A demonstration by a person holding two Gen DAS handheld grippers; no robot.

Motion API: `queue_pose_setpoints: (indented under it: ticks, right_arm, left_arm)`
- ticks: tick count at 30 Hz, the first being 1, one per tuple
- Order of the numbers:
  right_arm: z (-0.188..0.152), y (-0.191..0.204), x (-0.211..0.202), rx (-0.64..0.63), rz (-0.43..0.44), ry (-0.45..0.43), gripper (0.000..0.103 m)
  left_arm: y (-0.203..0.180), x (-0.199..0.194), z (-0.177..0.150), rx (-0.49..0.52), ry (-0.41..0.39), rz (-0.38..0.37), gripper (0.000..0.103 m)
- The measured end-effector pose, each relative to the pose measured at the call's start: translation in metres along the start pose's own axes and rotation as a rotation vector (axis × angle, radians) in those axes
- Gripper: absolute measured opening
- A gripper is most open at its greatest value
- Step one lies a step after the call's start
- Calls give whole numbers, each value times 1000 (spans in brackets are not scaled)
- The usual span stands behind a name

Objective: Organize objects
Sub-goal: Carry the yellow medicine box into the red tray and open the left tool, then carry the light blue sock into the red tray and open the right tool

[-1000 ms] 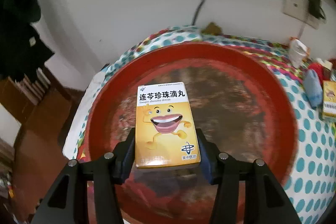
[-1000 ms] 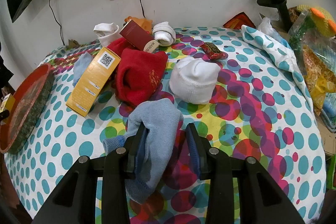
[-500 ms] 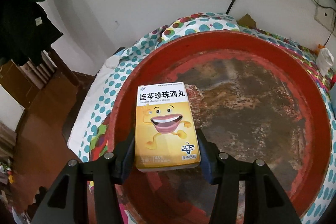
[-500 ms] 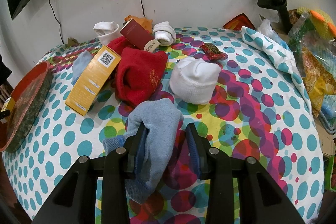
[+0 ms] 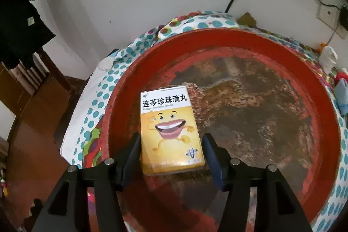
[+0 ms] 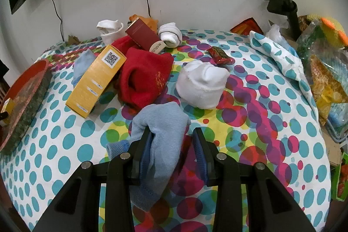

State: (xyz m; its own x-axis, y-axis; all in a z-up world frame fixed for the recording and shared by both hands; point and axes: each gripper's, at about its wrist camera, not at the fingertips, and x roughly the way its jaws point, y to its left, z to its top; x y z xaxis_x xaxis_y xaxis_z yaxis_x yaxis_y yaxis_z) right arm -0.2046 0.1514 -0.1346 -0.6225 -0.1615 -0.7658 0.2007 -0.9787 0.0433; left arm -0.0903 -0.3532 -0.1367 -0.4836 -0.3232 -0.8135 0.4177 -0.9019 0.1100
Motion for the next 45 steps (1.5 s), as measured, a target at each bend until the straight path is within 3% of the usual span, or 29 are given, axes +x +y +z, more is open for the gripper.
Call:
queue_pose_setpoints:
  ticks: [13,18,20,22,26,35,45]
  right_arm:
    - [0,7,-1,-21,-21,-7,30]
    - [2,13,-5,-13,-44,4,20]
    - [5,20,-10,-21,-65,6,19]
    - [6,28,-13,-33,-76,6,19]
    - [6,43,-19,-43,-78,-3,18]
    - [16,84,-36,-81,-11,-32,18]
    - [28,175,-46,-219,109,-54,18]
  left_arm:
    - [3,-79,-53,21,-216,-11,59]
    - [15,-83,-65,0,-216,-12,59]
    - [22,-82,-65,-32,-210,-12,59]
    - [30,-79,-66,-72,-196,-59,59]
    - [35,-79,-67,-84,-206,-38,59]
    - [39,-81,-66,-107,-213,-56,59]
    - [45,-83,-67,-144,-221,-60,59]
